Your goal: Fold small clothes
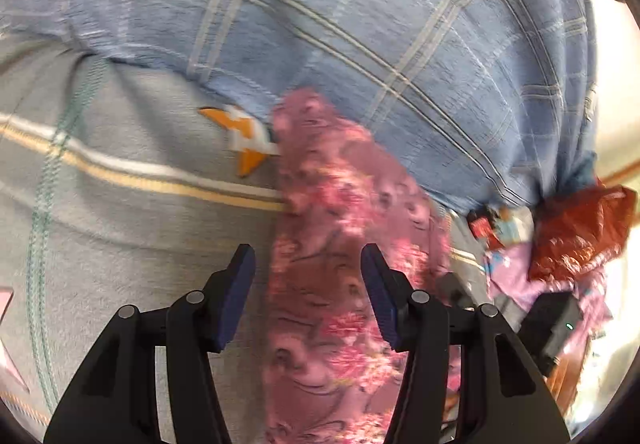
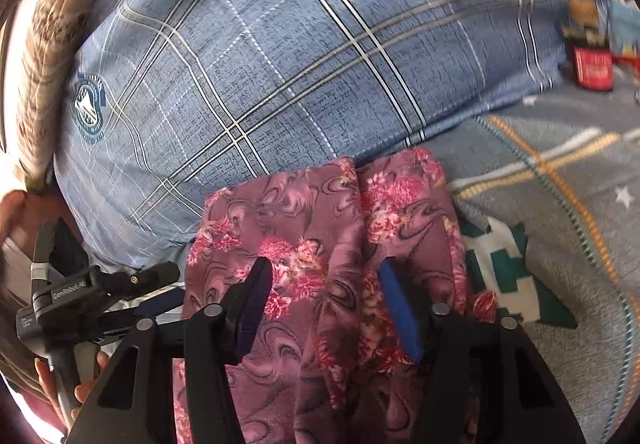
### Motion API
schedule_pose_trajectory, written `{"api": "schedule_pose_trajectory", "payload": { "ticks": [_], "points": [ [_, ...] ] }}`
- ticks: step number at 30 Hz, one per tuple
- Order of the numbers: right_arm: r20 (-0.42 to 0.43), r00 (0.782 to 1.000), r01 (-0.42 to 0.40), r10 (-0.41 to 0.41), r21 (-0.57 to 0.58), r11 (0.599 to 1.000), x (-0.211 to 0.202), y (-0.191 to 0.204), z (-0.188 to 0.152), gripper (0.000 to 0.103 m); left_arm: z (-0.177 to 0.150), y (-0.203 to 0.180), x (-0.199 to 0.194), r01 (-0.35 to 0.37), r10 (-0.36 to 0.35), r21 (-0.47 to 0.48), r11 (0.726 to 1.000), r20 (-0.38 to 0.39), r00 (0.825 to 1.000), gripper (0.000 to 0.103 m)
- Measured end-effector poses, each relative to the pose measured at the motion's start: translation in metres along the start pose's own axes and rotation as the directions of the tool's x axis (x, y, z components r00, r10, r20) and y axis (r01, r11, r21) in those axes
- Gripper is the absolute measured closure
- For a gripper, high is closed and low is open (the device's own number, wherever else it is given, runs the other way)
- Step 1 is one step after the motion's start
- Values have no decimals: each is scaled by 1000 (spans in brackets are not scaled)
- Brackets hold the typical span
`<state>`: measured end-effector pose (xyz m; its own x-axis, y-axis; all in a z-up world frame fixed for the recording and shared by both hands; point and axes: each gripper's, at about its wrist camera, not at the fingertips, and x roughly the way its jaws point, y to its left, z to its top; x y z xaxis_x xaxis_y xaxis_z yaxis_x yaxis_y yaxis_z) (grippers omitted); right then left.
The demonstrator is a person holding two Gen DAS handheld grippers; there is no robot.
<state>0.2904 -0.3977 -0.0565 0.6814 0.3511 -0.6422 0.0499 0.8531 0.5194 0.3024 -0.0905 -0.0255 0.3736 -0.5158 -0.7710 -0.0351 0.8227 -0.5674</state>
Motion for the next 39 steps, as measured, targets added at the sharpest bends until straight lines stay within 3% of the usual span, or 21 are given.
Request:
{"api": "schedule_pose_trajectory", "payload": {
  "ticks": [2, 5, 6, 7, 11, 14, 17, 19, 21, 22, 25, 27, 33, 36, 39],
  "points": [
    [14, 1000, -14, 14, -4, 1000, 0, 0, -3, 55, -3, 2, -1, 8, -8, -6, 1000, 12, 1000, 49],
    [-42, 999, -3, 2, -24, 1000, 10, -2, -3, 58, -5, 0, 17, 15, -15, 1, 1000, -81, 997, 44],
    [-28, 1000, 9, -11, -45, 999, 9, 0, -5, 68, -6, 0, 22, 14, -15, -10, 1000, -95, 995, 44],
    [-35, 999, 14, -16, -48, 999, 8, 1, -5, 94, -8, 0, 23, 22, -24, -26, 999, -92, 995, 45],
    [16, 998, -54, 55, -33, 998, -15, -7, -4, 95, -15, -14, 10, 50, -51, -21, 998, -33, 998, 45],
    [100, 992, -77, 76, 3, 997, -44, -18, -2, 95, -17, -24, 3, 62, -62, -3, 998, 1, 998, 45],
    [119, 991, -60, 55, 45, 997, -54, -36, 0, 95, -18, -35, 22, -15, 16, 41, 999, -24, 1000, 45],
    [59, 998, -14, 9, 89, 996, -37, -51, -3, 94, -24, -38, 39, -91, 96, 77, 993, -58, 994, 45],
    [37, 999, -35, 30, 147, 989, -27, -63, -8, 94, -29, -40, 44, -116, 121, 91, 989, -57, 991, 45],
    [42, 997, -72, 65, 185, 980, -30, -67, -7, 88, -31, -40, 40, -105, 109, 89, 991, -48, 993, 45],
    [118, 982, -174, 148, 251, 952, -55, -79, -4, 81, -31, -42, 28, -92, 96, 92, 992, -48, 994, 45],
    [146, 978, -185, 147, 289, 939, -69, -93, -6, 73, -34, -45, 20, -77, 81, 97, 992, -44, 996, 45],
    [67, 977, -212, 201, 311, 926, -70, -102, -15, 71, -63, -44, -3, -2, 11, 125, 992, -71, 997, 45],
    [16, 970, -238, 241, 233, 943, -71, -80, -23, 71, -83, -46, -11, -7, 15, 149, 989, -53, 999, 45],
    [-34, 982, -179, 185, 128, 975, -77, -59, -35, 63, -103, -48, -12, -44, 54, 203, 978, -43, 998, 44]
  ]
}}
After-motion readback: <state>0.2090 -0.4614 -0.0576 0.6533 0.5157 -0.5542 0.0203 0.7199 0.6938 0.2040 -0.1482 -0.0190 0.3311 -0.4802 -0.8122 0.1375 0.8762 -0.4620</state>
